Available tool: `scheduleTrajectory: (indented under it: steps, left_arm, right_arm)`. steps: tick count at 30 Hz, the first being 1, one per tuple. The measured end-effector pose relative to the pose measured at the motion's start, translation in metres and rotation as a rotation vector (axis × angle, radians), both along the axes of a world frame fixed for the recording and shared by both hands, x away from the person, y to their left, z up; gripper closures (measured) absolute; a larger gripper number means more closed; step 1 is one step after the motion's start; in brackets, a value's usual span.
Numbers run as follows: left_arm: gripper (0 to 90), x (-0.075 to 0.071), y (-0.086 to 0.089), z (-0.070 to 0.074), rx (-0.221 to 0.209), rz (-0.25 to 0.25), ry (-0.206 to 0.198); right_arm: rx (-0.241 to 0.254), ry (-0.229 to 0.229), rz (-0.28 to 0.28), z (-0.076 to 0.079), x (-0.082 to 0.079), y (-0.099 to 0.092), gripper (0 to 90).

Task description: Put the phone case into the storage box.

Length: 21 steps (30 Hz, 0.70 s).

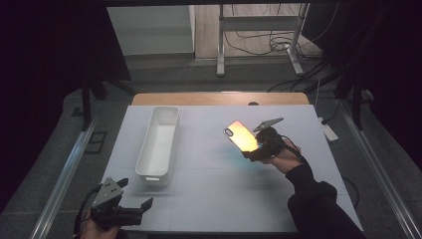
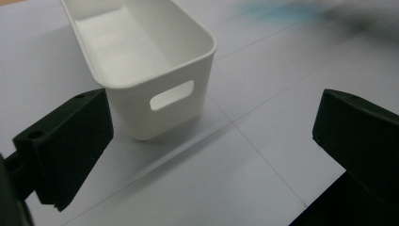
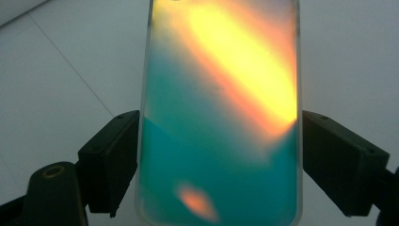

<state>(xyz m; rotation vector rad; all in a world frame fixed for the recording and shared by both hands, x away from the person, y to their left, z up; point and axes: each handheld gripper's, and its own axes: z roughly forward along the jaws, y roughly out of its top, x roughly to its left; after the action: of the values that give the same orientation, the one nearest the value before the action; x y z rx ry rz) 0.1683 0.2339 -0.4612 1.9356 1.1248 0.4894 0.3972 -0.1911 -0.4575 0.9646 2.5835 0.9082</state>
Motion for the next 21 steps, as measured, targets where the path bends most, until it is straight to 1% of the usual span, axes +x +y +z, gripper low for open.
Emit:
scheduleTrajectory:
  steps: [2, 4, 7, 9, 14, 16, 17, 21]
  left_arm:
    - [0.1, 0.001, -0.002, 0.001, -0.004, -0.009, -0.002]
    - [0.1, 0.001, -0.004, 0.002, 0.0, -0.023, -0.001]
    - [0.1, 0.003, -0.008, 0.003, 0.01, -0.041, 0.003]
    - [0.1, 0.004, -0.011, 0.004, 0.013, -0.053, 0.004]
    - [0.1, 0.007, -0.017, 0.006, 0.0, -0.067, -0.005]
    - [0.2, 0.009, -0.018, 0.007, -0.005, -0.07, -0.007]
    - [0.2, 0.01, -0.019, 0.007, -0.008, -0.075, -0.01]
    - [0.2, 0.014, -0.023, 0.01, -0.022, -0.101, -0.019]
  right_arm:
    - [0.01, -0.001, 0.004, 0.001, -0.003, 0.0, 16.9]
    - [0.012, -0.005, 0.009, 0.002, -0.006, -0.001, 16.9]
    - [0.028, -0.002, 0.007, 0.003, -0.01, -0.001, 16.9]
    - [0.034, -0.009, 0.01, 0.004, -0.013, -0.001, 16.9]
    - [0.055, -0.021, 0.026, 0.009, -0.022, -0.005, 16.9]
    - [0.054, -0.026, 0.029, 0.01, -0.023, -0.006, 16.9]
    - [0.065, -0.027, 0.033, 0.011, -0.026, -0.007, 16.9]
    - [0.083, -0.031, 0.044, 0.015, -0.032, -0.009, 16.9]
